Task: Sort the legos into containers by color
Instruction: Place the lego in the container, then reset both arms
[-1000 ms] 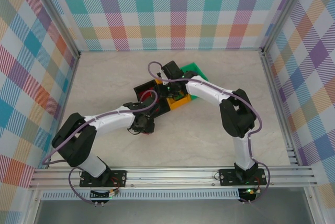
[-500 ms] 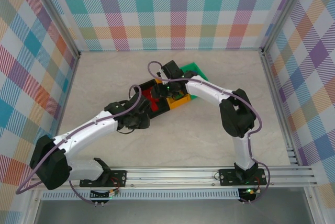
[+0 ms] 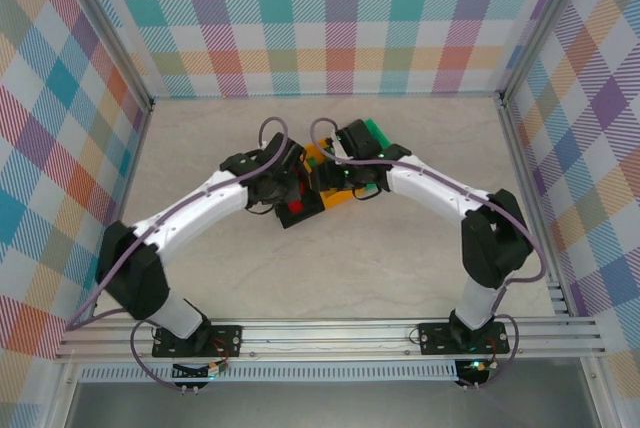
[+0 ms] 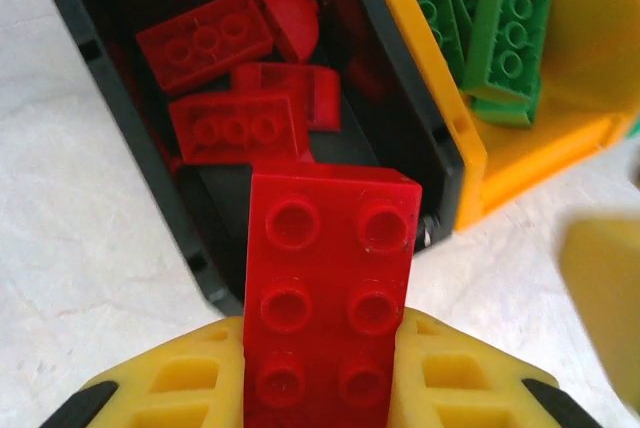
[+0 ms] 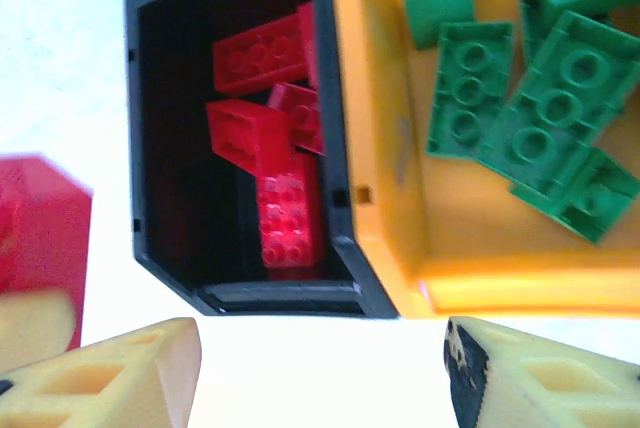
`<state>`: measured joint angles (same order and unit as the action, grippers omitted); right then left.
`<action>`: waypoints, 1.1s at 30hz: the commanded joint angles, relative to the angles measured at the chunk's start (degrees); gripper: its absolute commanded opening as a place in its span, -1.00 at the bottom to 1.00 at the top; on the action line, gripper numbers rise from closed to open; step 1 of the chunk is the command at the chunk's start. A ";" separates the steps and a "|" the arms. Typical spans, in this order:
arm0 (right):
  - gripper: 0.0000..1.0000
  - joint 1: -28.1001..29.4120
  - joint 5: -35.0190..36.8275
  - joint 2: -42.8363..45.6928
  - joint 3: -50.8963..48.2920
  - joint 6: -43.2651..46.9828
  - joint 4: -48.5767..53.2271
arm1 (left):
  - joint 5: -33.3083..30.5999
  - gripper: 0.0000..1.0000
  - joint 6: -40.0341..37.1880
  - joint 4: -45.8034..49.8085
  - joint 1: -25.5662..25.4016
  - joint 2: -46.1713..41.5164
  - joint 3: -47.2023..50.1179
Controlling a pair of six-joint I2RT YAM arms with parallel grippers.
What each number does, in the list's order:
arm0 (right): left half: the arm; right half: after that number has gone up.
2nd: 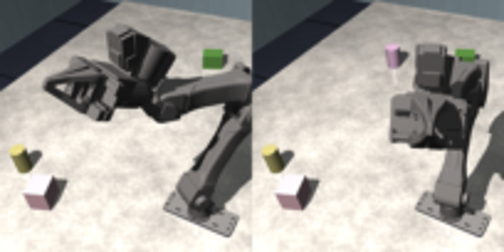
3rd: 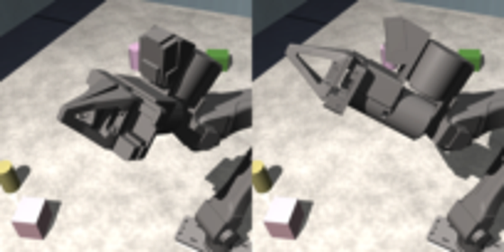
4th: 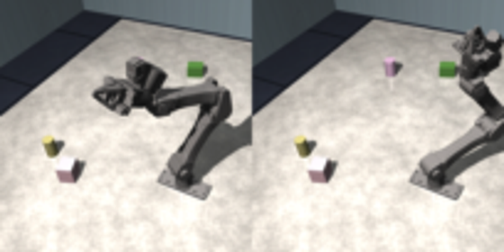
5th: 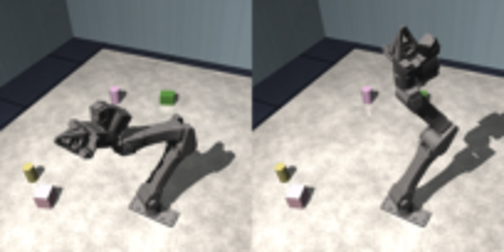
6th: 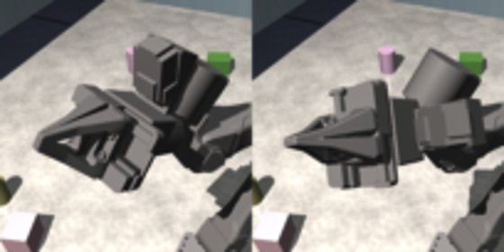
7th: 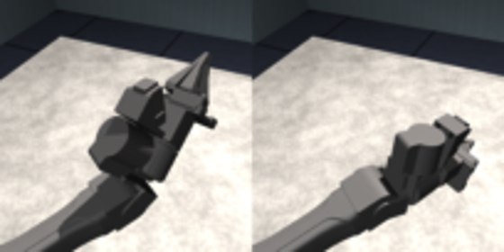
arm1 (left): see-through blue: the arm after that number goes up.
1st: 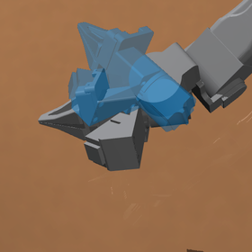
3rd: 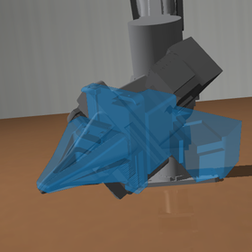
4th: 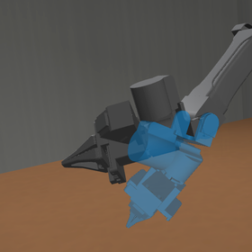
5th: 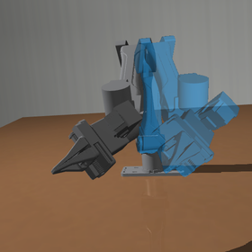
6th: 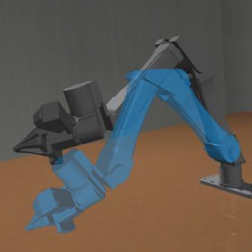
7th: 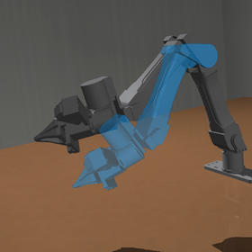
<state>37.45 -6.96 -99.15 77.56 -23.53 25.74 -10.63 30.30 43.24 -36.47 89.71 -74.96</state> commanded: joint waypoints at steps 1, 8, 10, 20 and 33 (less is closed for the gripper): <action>0.33 -1.73 2.14 3.66 -5.54 -1.12 -0.95 | -0.45 -0.46 -1.46 0.15 1.42 4.72 -3.51; 0.33 -4.59 5.99 11.68 -15.33 -0.81 -0.70 | 5.65 0.01 -2.49 -5.01 3.61 9.10 -5.43; 0.33 -5.32 7.22 13.49 -17.20 -0.72 -0.41 | 5.96 0.03 -2.45 -6.70 3.62 7.96 -4.64; 0.41 -7.82 22.93 27.46 -23.68 3.95 0.08 | -3.86 0.23 -1.28 -16.55 5.31 -8.45 11.06; 0.98 -14.99 54.27 34.39 -40.20 10.17 -23.08 | -25.74 0.99 1.89 -16.13 15.73 -34.76 31.16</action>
<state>24.03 36.67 -65.21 42.61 -16.25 15.62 -26.63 31.35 26.76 -22.63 58.17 -46.96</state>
